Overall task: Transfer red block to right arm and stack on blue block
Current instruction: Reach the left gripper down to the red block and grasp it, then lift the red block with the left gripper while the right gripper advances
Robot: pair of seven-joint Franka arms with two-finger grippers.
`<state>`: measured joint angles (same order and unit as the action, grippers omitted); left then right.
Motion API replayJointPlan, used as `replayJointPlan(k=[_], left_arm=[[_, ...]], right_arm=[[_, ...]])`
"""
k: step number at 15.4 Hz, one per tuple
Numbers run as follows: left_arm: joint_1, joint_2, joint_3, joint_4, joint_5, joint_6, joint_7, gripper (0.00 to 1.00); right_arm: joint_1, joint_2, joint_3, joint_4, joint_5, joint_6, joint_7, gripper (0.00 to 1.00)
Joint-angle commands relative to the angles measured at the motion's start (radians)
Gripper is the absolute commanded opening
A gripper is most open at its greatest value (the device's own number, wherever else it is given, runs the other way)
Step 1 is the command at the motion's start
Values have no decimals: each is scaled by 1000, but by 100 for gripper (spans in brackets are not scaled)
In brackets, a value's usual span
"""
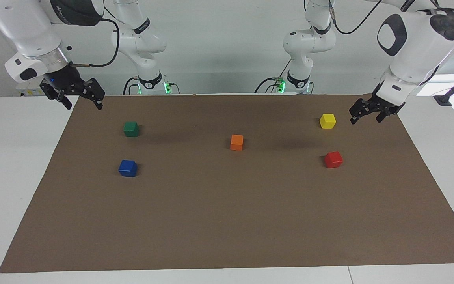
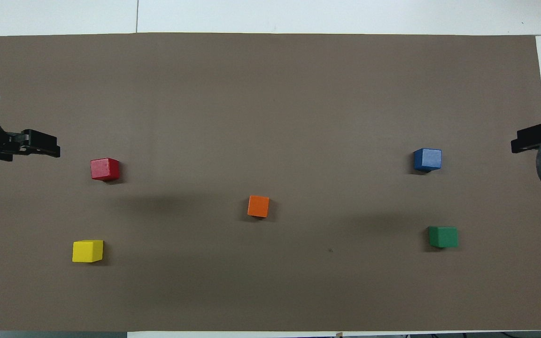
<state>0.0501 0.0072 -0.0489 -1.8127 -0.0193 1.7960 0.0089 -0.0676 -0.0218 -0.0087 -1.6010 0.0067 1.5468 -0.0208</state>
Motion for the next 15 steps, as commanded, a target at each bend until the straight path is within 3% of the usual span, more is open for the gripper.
replayJointPlan(k=[1,4,8,15], left_arm=[[-16,4,9,-172,10,191,-10,100],[-24,49,11,-263,10,342,-10,100],[-30,97,11,-307,10,443,-12,100],[-39,132,11,-399,10,588,-15,100]], right_arm=[[-17,-27,9,-48,30,6,4,100],[-44,-61,9,-132,119,16,-17,100],[-87,-86,7,-252,277,76,-99,100],[-164,3,7,-358,541,98,-361,100]])
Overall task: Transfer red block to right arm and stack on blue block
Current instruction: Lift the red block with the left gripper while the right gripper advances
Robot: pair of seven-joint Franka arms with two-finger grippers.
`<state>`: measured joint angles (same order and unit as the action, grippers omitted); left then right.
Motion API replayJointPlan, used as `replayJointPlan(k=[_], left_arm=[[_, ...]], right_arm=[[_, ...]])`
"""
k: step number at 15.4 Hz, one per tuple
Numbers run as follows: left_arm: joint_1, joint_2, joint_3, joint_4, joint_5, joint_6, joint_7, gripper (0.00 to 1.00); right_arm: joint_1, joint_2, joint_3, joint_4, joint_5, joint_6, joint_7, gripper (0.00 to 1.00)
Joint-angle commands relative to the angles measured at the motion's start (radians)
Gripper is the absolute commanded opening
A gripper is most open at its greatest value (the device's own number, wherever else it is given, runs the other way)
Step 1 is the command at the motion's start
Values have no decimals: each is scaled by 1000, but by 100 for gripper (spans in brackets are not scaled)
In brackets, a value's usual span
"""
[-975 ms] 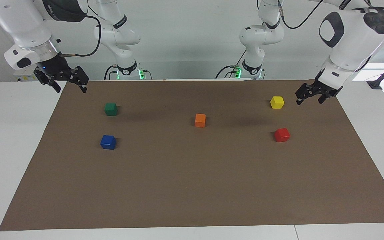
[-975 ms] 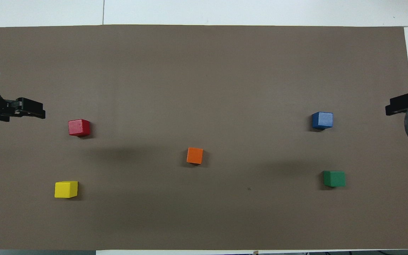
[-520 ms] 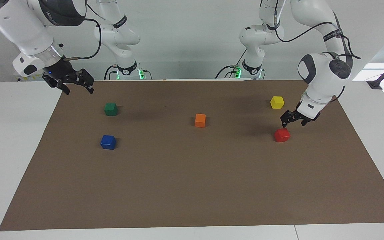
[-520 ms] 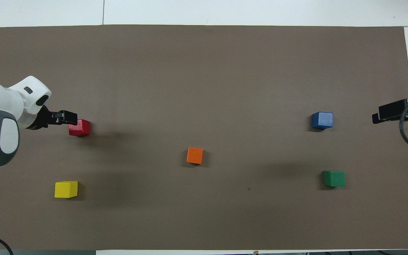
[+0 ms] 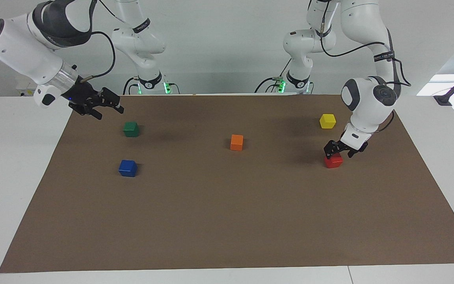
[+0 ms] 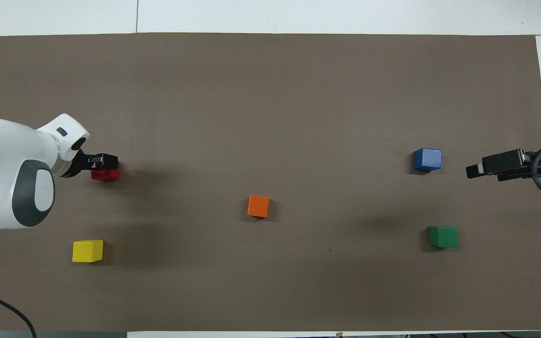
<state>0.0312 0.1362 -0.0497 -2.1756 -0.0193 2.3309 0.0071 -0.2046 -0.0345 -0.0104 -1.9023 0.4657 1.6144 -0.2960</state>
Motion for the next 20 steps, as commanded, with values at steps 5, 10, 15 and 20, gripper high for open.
replayJointPlan(k=[5,10,15,20], left_arm=[[-39,37,10,-58,10,113,-76,90],[-39,20,7,-35,1,39,-249,0],[-62,-56,-19,282,-103,-553,-424,0],[-71,-236,-81,367,-315,-760,-761,0]], right_arm=[[-3,33,9,-179,281,111,-204,100],[45,77,15,-190,490,108,-328,100],[76,152,17,-259,695,110,-579,100],[128,258,18,-251,862,87,-735,100]])
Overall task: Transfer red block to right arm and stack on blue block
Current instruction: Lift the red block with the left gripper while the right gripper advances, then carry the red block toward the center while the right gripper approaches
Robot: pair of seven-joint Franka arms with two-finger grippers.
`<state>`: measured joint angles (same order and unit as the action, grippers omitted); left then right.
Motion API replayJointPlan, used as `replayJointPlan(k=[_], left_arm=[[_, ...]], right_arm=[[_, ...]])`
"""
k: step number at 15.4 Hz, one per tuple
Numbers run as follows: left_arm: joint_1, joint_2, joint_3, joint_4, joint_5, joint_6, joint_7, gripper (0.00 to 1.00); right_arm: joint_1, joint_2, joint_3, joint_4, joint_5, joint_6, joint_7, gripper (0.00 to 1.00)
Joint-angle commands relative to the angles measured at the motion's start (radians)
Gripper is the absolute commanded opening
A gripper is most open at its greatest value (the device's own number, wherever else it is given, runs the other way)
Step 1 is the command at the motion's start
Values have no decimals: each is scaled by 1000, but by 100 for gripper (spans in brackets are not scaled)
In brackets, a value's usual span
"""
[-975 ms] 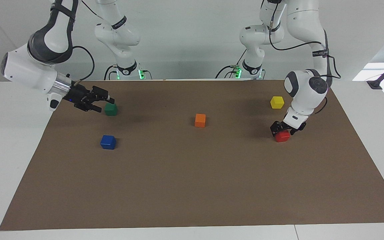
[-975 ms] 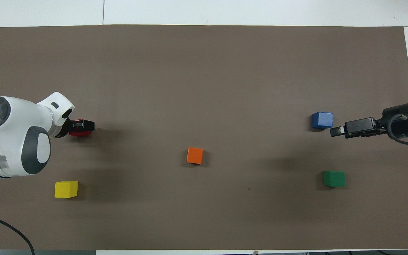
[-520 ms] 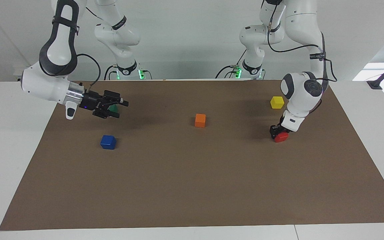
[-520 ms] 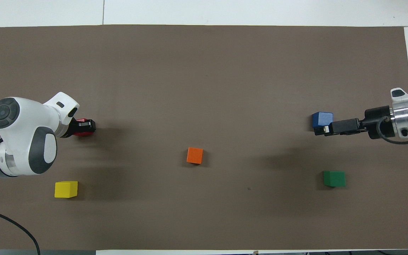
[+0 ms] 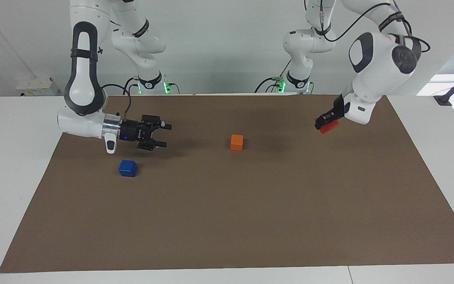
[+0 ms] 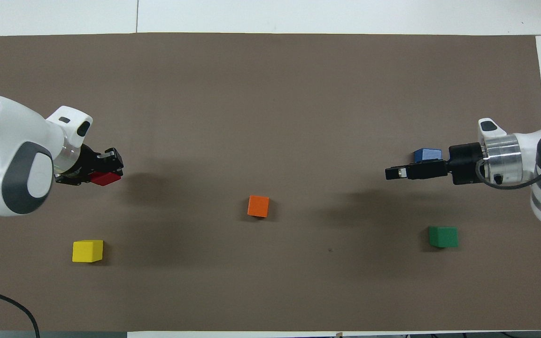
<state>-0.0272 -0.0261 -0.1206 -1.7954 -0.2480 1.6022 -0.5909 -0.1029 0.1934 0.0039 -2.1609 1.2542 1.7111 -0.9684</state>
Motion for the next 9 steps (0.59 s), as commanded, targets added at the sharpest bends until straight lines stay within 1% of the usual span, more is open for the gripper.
replayJointPlan(k=[1,3,4,7,9], left_arm=[[-13,-89,-28,-10,-141,-39,-285,0],[-13,-113,-79,4,-239,-42,-462,0],[-13,-139,-108,5,-272,-38,-551,0],[-13,-149,-157,7,-353,-13,-827,0],[-13,-150,-178,-1,-395,50,-891,0]], right_arm=[[47,56,2,15,111,-21,-91,100],[61,104,8,45,172,-34,-144,100],[81,109,11,64,180,-44,-144,100],[129,109,14,70,281,-67,-157,100],[140,109,16,70,306,-79,-176,100]])
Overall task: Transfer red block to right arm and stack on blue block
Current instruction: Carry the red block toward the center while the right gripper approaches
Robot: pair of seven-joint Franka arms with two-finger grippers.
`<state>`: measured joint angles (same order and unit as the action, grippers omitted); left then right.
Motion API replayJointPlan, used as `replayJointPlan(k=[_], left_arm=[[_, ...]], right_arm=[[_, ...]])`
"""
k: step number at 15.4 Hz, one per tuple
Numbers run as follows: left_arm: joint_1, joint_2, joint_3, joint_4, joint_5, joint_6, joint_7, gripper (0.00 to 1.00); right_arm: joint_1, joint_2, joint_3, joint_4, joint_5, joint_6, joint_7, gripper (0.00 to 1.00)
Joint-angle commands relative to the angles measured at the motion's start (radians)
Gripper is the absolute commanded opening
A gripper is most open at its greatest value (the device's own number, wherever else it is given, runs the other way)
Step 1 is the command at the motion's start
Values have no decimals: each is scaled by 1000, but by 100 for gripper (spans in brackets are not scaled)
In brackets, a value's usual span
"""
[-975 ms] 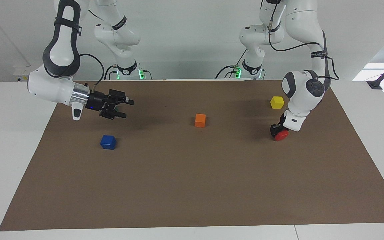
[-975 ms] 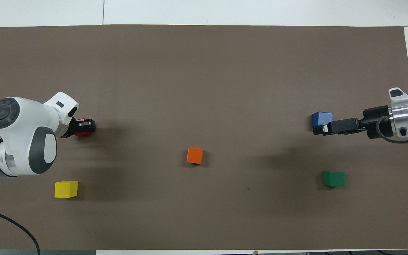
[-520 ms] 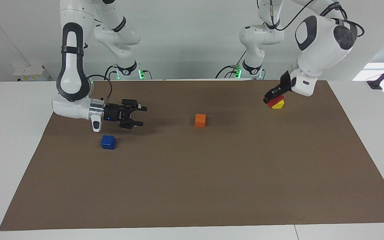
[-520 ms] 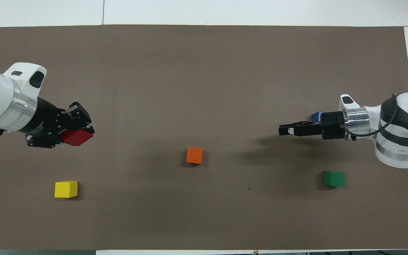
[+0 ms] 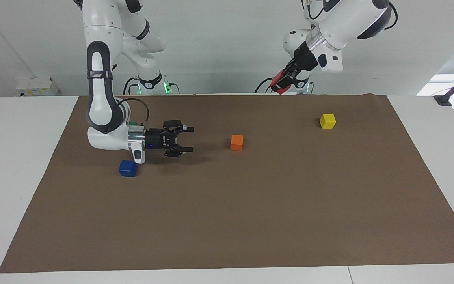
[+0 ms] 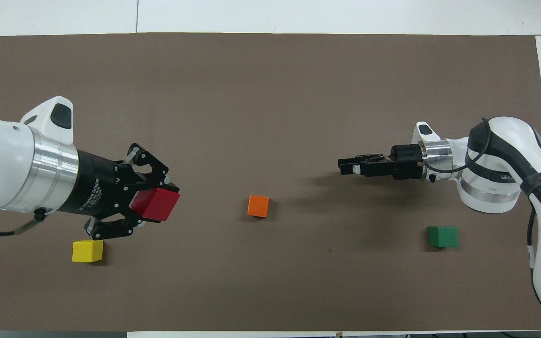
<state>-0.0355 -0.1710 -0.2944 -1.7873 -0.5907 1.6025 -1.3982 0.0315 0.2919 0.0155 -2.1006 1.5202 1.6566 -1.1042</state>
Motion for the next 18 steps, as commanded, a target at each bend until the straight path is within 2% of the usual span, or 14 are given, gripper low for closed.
replayJointPlan(k=[1,3,5,7,13,18], left_arm=[[-4,-8,-8,-21,-87,69,-114,0],[-4,-33,-6,-72,-188,144,-150,0],[-6,-54,-9,-115,-224,218,-194,0],[-39,-65,-9,-139,-224,261,-232,0],[-46,-68,-11,-145,-215,290,-272,0],[-46,-74,-12,-162,-213,310,-272,0]], right_arm=[[11,7,4,10,64,-49,-45,100],[40,9,4,-12,121,-83,-55,100],[67,35,4,-21,191,-138,-109,100],[71,59,4,-19,227,-196,-120,100],[125,84,8,-70,319,-307,-108,100],[127,81,72,-85,417,-357,61,100]])
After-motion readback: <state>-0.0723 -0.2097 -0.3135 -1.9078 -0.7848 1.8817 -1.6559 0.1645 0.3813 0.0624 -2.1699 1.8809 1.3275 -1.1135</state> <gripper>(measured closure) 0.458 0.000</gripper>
